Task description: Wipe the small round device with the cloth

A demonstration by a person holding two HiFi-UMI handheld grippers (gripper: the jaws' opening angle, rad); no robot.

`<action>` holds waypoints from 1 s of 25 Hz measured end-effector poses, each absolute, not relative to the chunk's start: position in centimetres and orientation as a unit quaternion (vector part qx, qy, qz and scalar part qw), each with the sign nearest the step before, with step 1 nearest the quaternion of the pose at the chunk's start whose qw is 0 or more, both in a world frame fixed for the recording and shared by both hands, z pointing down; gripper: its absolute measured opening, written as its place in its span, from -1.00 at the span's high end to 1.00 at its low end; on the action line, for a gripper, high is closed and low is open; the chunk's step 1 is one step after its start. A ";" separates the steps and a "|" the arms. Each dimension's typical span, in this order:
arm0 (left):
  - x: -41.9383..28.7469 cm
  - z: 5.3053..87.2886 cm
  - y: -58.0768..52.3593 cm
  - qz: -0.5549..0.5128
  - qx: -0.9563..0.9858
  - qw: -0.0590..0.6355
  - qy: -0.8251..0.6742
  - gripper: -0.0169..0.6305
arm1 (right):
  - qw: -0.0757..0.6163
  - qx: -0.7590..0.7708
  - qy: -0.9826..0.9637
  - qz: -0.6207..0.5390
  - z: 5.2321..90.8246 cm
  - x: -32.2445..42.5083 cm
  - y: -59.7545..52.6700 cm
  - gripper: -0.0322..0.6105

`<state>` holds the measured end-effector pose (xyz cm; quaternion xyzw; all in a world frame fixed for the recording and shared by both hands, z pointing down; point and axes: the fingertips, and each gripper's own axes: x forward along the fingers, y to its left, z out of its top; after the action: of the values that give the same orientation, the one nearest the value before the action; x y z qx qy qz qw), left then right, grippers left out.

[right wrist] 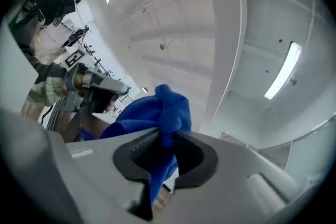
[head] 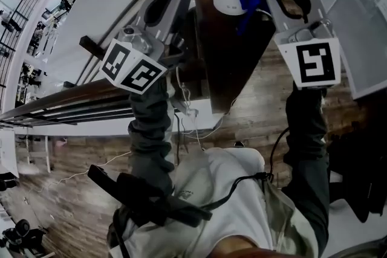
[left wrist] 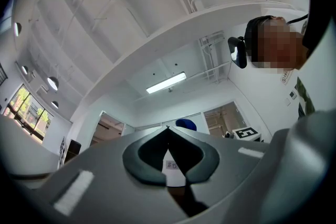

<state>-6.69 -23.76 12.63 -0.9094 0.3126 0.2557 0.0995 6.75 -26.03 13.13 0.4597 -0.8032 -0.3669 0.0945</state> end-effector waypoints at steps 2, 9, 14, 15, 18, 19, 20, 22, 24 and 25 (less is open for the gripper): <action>-6.7 12.8 -24.1 0.257 -0.909 0.098 0.313 0.96 | 0.140 0.451 -0.807 -0.354 15.9 6.8 -26.4 0.70; -6.3 13.3 -24.4 0.256 -0.911 0.089 0.310 0.96 | 0.126 0.467 -0.778 -0.402 10.3 7.1 -26.2 0.70; -6.7 13.5 -23.9 0.260 -0.910 0.087 0.312 0.96 | 0.189 0.453 -0.691 -0.531 6.8 1.8 -25.5 0.70; -7.1 13.7 -23.7 0.260 -0.910 0.087 0.312 0.96 | 0.197 0.451 -0.668 -0.559 6.9 0.6 -25.0 0.70; -8.4 14.1 -23.1 0.262 -0.907 0.086 0.317 0.96 | 0.214 0.432 -0.627 -0.612 7.8 -2.1 -23.2 0.70; -8.7 14.1 -23.1 0.264 -0.905 0.087 0.321 0.96 | 0.218 0.420 -0.627 -0.619 8.3 -2.7 -22.9 0.70; -9.0 13.9 -23.1 0.266 -0.903 0.088 0.325 0.96 | 0.224 0.407 -0.629 -0.624 8.8 -3.2 -22.7 0.70; -9.1 13.4 -23.2 0.268 -0.900 0.089 0.331 0.96 | 0.235 0.389 -0.624 -0.636 9.8 -3.7 -22.6 0.70; -9.1 13.3 -23.3 0.266 -0.900 0.089 0.333 0.96 | 0.251 0.375 -0.614 -0.647 11.1 -3.8 -22.1 0.70; -9.1 13.4 -23.3 0.265 -0.900 0.090 0.333 0.96 | 0.266 0.363 -0.614 -0.649 12.1 -3.9 -21.7 0.70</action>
<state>-9.12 -23.26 13.39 -0.9003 0.3334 0.2650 0.0899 -3.87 -21.73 12.14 0.3628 -0.6136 -0.6491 0.2658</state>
